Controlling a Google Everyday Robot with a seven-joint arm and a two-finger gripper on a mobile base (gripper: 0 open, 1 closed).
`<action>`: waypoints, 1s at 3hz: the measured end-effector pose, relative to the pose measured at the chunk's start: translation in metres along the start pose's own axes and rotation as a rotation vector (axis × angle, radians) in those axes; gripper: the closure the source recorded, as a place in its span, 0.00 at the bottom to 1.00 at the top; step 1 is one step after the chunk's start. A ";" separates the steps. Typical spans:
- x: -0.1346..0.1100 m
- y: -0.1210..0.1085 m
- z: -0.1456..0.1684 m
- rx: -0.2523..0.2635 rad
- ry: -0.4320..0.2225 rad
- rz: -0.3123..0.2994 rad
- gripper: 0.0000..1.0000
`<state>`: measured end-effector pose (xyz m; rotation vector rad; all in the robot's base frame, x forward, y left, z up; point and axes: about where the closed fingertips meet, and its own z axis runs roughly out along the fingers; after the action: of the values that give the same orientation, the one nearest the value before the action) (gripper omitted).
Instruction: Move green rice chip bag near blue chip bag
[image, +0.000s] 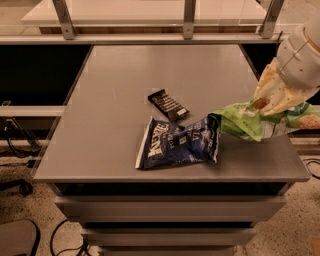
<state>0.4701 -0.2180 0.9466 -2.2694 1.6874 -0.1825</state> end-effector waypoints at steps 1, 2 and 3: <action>-0.003 0.000 0.003 -0.011 -0.007 -0.015 0.12; -0.004 -0.001 0.005 -0.020 -0.011 -0.025 0.00; -0.003 -0.003 0.006 -0.023 -0.022 -0.028 0.00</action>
Offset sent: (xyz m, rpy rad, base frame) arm 0.0012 0.0051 -0.0053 -0.0060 0.0342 0.0428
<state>0.4734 -0.2129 0.9418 -2.3041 1.6563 -0.1450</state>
